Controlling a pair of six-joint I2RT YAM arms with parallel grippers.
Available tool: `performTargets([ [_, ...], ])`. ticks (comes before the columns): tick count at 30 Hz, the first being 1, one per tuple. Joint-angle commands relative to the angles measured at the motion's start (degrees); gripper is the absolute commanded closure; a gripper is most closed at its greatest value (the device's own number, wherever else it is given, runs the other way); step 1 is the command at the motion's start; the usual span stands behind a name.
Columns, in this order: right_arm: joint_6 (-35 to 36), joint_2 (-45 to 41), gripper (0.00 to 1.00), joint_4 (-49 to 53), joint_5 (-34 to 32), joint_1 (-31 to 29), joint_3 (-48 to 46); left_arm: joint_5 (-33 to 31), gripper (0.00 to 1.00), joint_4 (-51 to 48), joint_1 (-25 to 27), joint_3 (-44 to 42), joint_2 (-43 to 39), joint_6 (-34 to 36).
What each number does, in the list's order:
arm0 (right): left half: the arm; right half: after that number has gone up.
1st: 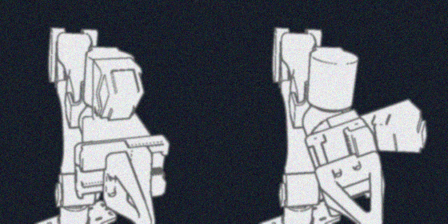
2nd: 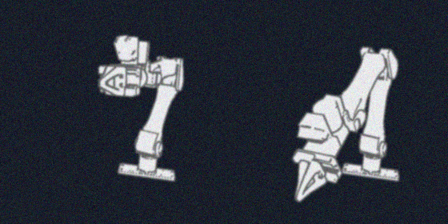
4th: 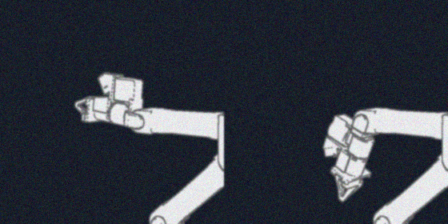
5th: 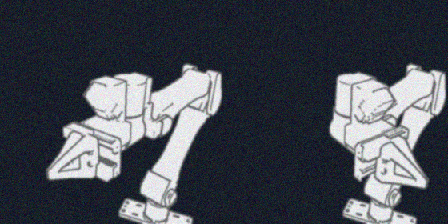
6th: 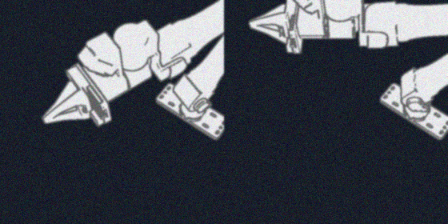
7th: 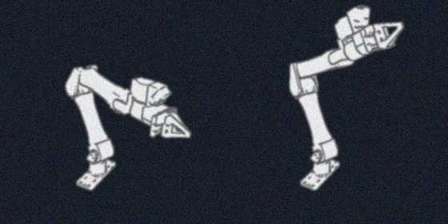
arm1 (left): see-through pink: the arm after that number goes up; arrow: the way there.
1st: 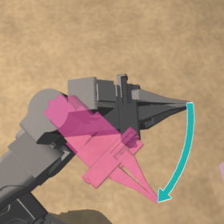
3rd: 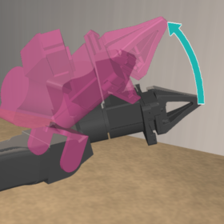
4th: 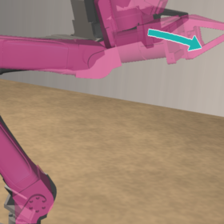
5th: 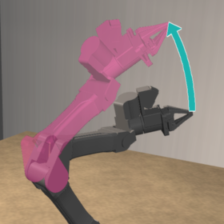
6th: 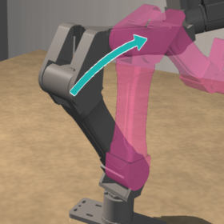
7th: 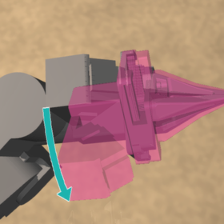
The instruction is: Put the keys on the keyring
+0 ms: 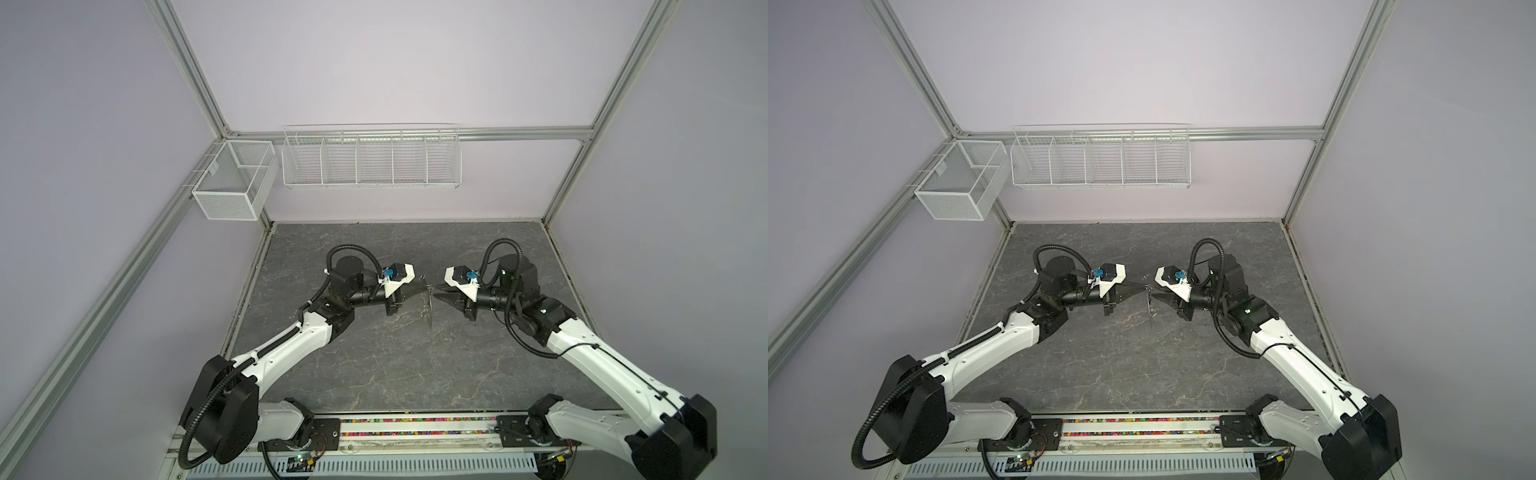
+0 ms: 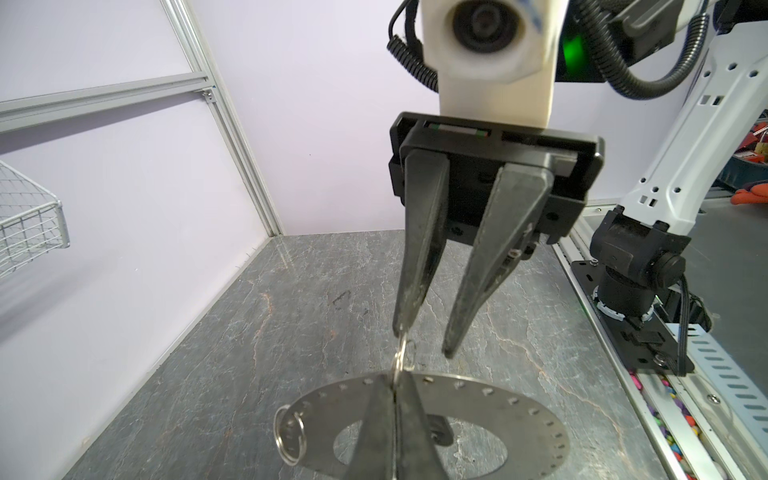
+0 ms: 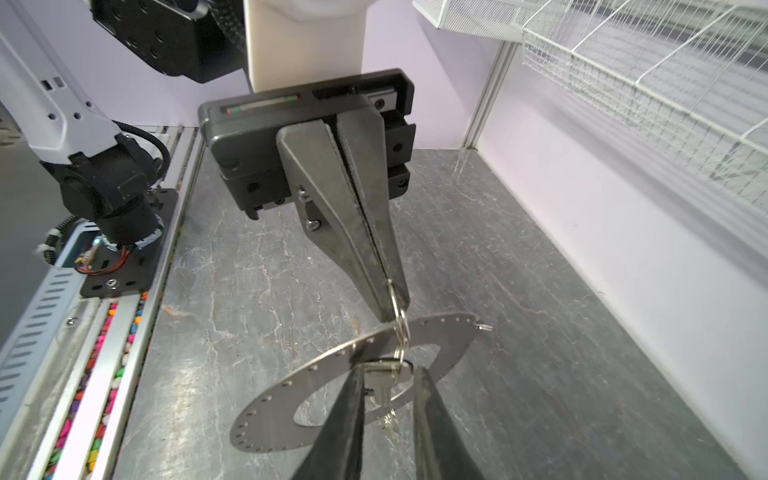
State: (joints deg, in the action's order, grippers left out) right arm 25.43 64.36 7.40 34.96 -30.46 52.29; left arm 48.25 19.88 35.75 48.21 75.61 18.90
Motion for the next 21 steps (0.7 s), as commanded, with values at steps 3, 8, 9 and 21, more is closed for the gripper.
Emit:
performTargets([
  [3, -4.93, 0.07, 0.76, -3.01, 3.23, 0.23, 0.53, 0.72, 1.0, 0.78, -0.24, -0.62, -0.64, 0.97],
  [8, -5.83, 0.51, 0.75, -3.75, 3.04, 0.23, 0.54, 1.05, 1.0, 0.34, -0.24, -0.91, -0.63, 1.52],
  [9, -6.04, 0.46, 0.75, -3.96, 3.08, 0.23, 0.45, 1.14, 1.0, 0.34, -0.24, -0.82, -0.59, 1.56],
  [21, -6.91, 1.89, 0.82, -3.8, 2.93, 0.25, 1.1, 1.85, 1.0, -0.19, -0.23, -0.69, -0.64, 2.45],
])
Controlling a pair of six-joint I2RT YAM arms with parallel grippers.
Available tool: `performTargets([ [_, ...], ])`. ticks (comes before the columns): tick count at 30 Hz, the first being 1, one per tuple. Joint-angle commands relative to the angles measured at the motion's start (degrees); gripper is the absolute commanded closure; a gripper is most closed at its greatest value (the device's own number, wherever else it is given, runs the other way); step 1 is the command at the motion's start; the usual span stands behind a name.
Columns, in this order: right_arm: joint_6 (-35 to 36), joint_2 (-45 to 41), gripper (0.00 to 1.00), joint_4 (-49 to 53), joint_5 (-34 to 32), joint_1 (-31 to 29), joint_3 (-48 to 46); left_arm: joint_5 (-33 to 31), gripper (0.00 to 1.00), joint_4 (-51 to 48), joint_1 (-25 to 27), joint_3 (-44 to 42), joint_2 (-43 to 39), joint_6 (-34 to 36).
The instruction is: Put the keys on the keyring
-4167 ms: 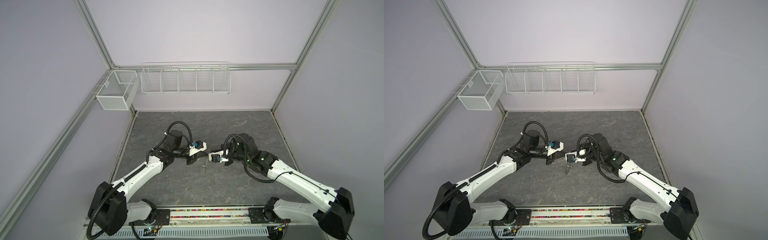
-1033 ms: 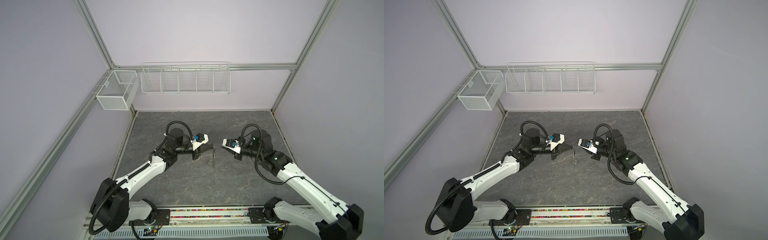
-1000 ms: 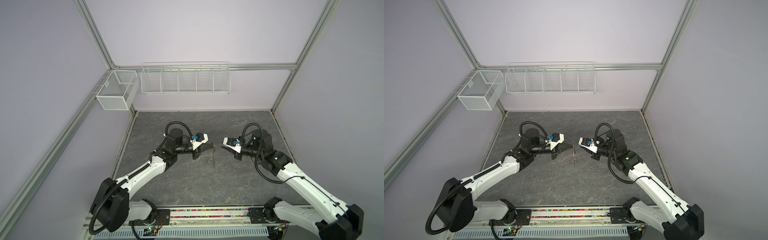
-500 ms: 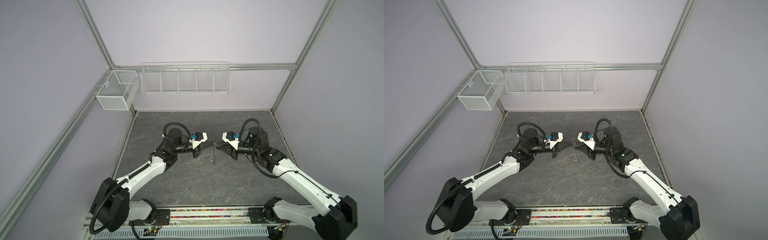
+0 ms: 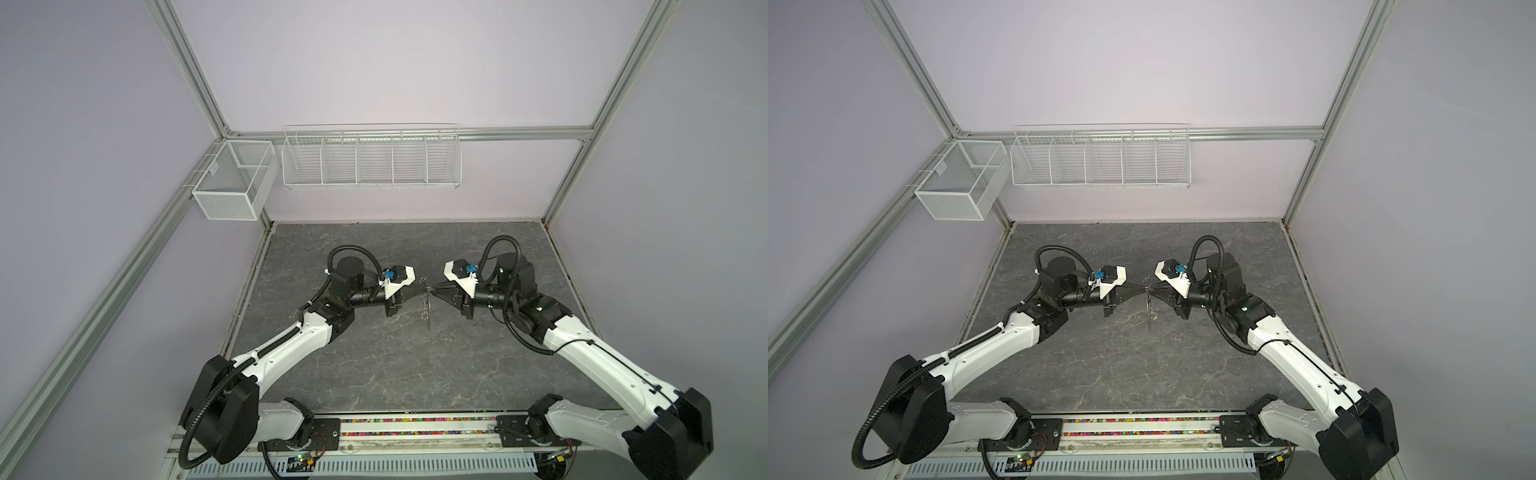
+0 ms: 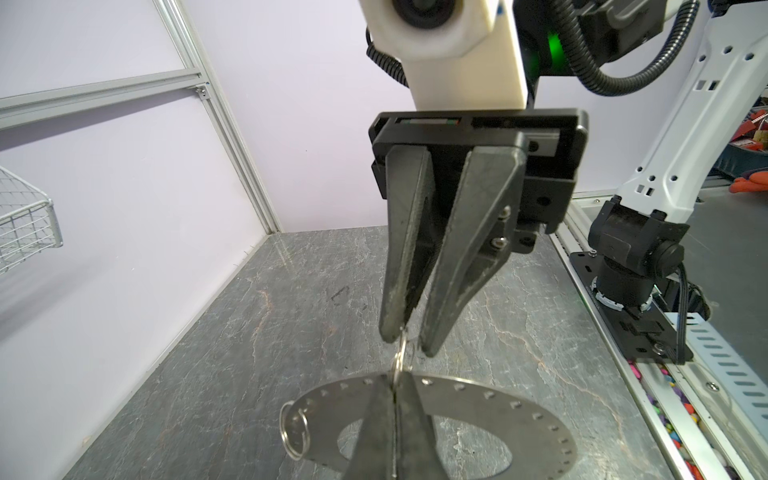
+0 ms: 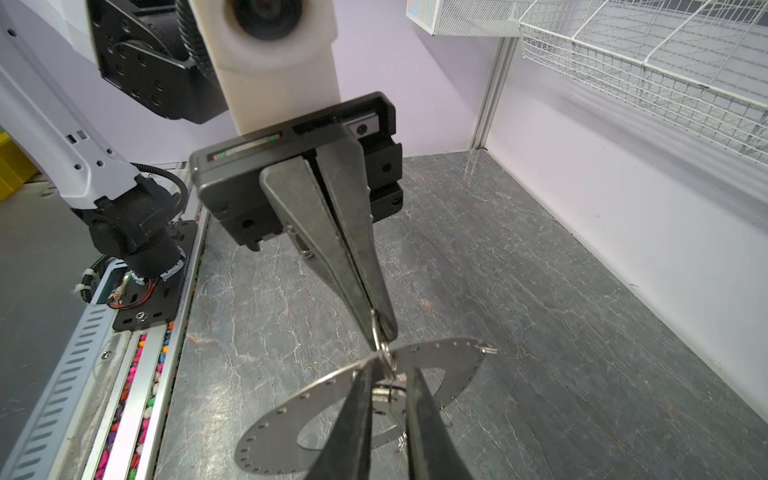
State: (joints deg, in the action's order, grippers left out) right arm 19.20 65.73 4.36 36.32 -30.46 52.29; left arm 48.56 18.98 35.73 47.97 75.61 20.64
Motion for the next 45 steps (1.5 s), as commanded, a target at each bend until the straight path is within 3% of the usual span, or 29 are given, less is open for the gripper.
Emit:
performTargets([
  [1, -0.7, 0.49, 0.83, -0.76, 1.55, 0.23, 1.12, 1.54, 1.0, 0.7, -0.12, -0.42, -0.55, 0.67],
  [17, -0.01, 1.06, 0.87, -1.5, 4.86, 0.28, 1.21, 1.59, 1.0, -0.35, 0.13, 0.05, -0.11, 1.04],
  [22, 1.24, 1.24, 0.93, 0.19, 4.47, 0.2, 1.58, 1.45, 1.0, -0.84, 0.13, 0.17, -0.33, 1.28],
  [31, 3.75, 0.91, 0.93, 3.95, 2.18, -0.07, 2.9, 0.83, 1.0, -2.57, 0.13, 0.7, -0.26, 2.41],
  [35, 7.0, 1.88, 0.93, 12.74, -0.47, -0.08, 6.62, -5.25, 0.75, -10.68, 0.22, 3.05, -1.93, 7.36],
  [40, 9.33, 4.18, 0.93, 23.27, -1.38, -0.05, 11.79, -11.33, 0.73, -25.0, 0.78, 8.17, -3.49, 17.62],
  [45, 10.06, 5.26, 0.93, 27.79, -2.2, -0.27, 13.87, -15.46, 0.72, -28.13, 3.54, 9.74, -4.53, 20.89],
])
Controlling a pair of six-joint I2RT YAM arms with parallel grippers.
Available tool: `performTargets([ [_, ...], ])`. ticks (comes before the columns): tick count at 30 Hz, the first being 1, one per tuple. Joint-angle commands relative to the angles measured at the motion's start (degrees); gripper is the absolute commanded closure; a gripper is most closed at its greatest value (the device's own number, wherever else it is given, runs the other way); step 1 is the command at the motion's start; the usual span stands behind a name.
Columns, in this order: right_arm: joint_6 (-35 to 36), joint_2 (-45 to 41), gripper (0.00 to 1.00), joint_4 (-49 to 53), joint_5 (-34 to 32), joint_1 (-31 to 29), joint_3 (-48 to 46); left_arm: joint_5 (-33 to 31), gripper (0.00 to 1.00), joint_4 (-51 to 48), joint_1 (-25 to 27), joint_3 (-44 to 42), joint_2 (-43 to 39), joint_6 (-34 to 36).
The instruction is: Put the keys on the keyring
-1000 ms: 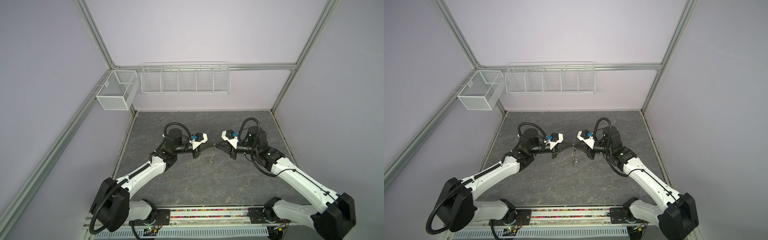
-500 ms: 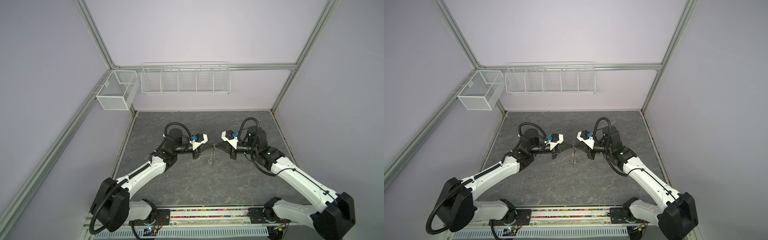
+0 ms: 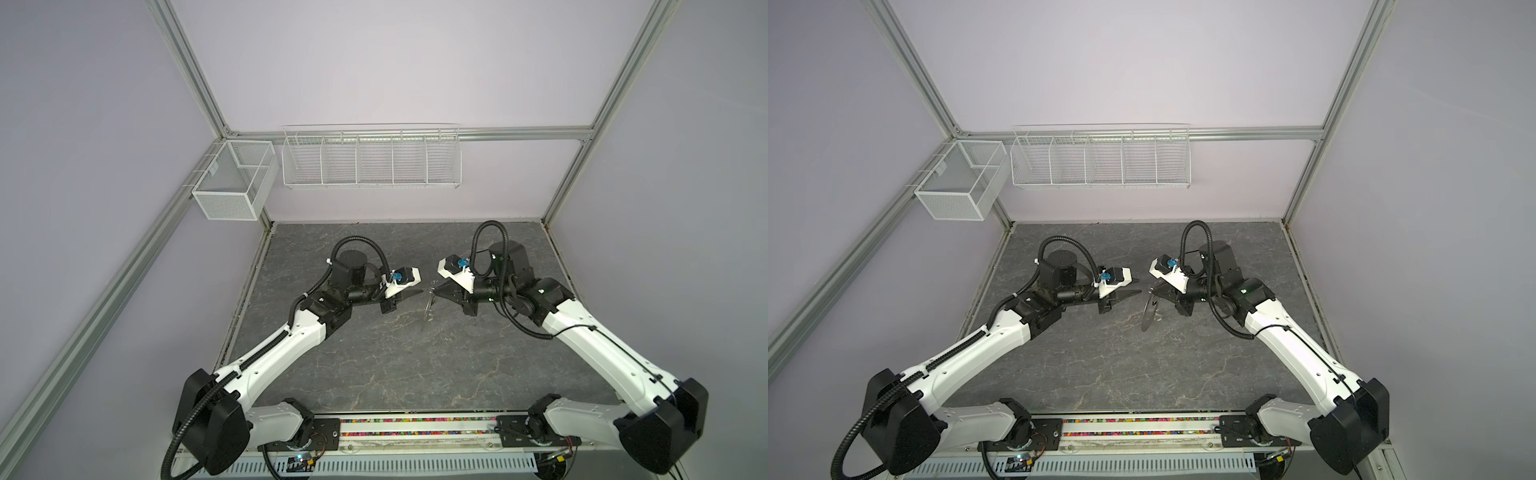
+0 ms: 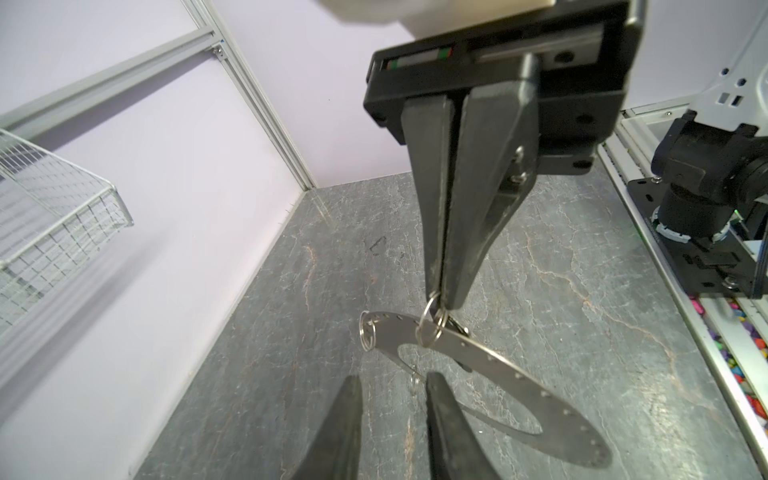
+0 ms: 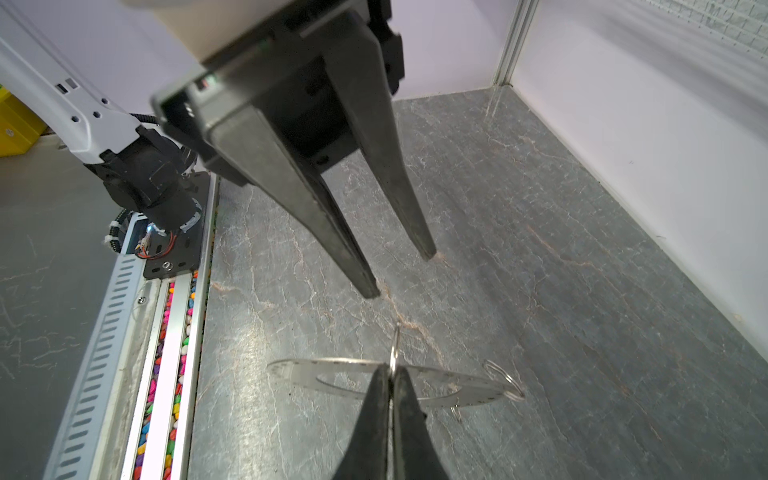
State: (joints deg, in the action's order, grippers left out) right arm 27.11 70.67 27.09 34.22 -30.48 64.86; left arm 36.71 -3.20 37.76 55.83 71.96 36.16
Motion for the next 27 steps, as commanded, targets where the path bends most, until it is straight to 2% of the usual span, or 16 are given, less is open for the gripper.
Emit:
performTargets([
  [1, 2.39, 0.48, 0.93, 5.67, -0.2, -0.23, 1.41, -3.95, 0.72, -7.07, 2.02, 2.43, -0.72, 6.4],
  [5, 3.59, 1.38, 0.93, 8.99, -0.43, -0.36, 3.01, -6.74, 0.72, -10.27, 4.18, 4.22, 0.27, 10.14],
  [13, 4.61, 1.18, 0.93, 10.35, -0.21, -0.89, 3.26, -9.24, 0.73, -12.95, 6.95, 7.6, 3.59, 12.29],
  [22, 5.21, 1.3, 0.93, 10.12, -0.45, -1.92, 3.23, -5.27, 0.75, -17.08, 7.51, 9.78, 6.04, 12.77],
  [27, 5.99, 1.39, 0.93, 10.53, -0.87, -2.56, 3.43, -3.85, 0.82, -18.99, 7.59, 10.67, 7.37, 12.83],
])
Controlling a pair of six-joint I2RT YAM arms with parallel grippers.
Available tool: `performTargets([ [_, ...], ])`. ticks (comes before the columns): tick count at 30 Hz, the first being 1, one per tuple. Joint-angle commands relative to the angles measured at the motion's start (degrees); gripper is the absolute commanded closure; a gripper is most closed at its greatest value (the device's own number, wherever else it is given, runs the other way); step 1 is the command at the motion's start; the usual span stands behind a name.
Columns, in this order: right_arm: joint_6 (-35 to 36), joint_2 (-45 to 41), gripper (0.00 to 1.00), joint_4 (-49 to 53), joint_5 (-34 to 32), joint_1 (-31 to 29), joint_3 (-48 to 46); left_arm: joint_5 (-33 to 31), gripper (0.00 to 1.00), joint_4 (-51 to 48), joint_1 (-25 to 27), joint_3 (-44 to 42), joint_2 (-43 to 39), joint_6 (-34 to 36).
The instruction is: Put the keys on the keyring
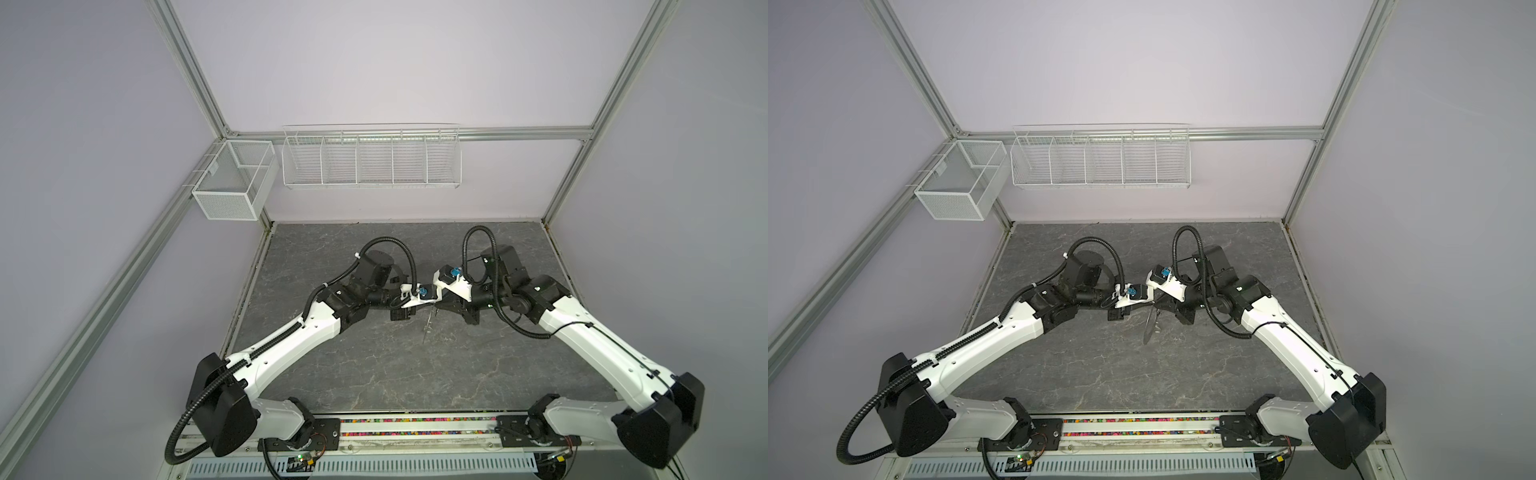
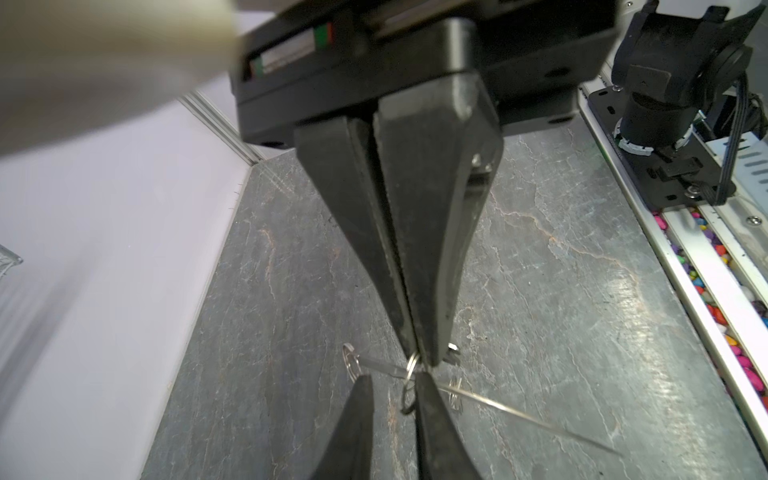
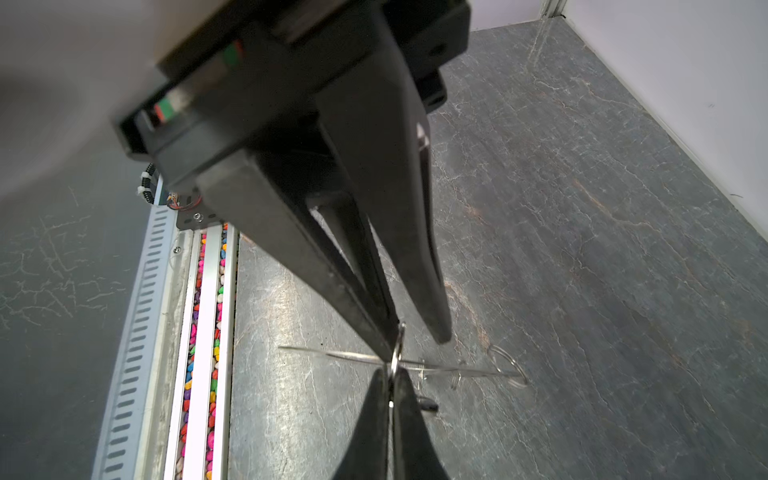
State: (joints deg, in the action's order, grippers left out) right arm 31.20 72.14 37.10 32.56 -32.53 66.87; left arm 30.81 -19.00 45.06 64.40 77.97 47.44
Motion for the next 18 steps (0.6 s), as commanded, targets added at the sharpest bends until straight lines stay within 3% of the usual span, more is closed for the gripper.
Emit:
performTargets([
  [1, 2.01, -0.15, 0.93, 0.36, 0.38, -0.67, 1.38, 2.19, 0.84, -3.76, 0.29, 2.42, 1.59, 1.77],
  [4, 3.43, -0.48, 0.93, 0.95, 0.23, -1.37, 1.57, 2.78, 0.88, -4.2, 0.29, 2.48, 1.68, 2.14],
  [7, 4.3, 0.04, 0.93, 1.81, -0.17, -2.05, 2.01, 3.77, 0.99, -4.2, 0.29, 2.48, 1.61, 2.31],
  [10, 4.16, 0.68, 0.92, 2.1, -1.3, -2.36, 2.3, 4.82, 1.0, -3.31, 0.3, 2.16, 1.48, 1.74],
  [18, 1.58, -6.66, 0.65, -7.04, -10.4, -1.84, -4.29, 4.4, 1.0, 2.03, 0.06, -1.29, -0.66, -4.68],
])
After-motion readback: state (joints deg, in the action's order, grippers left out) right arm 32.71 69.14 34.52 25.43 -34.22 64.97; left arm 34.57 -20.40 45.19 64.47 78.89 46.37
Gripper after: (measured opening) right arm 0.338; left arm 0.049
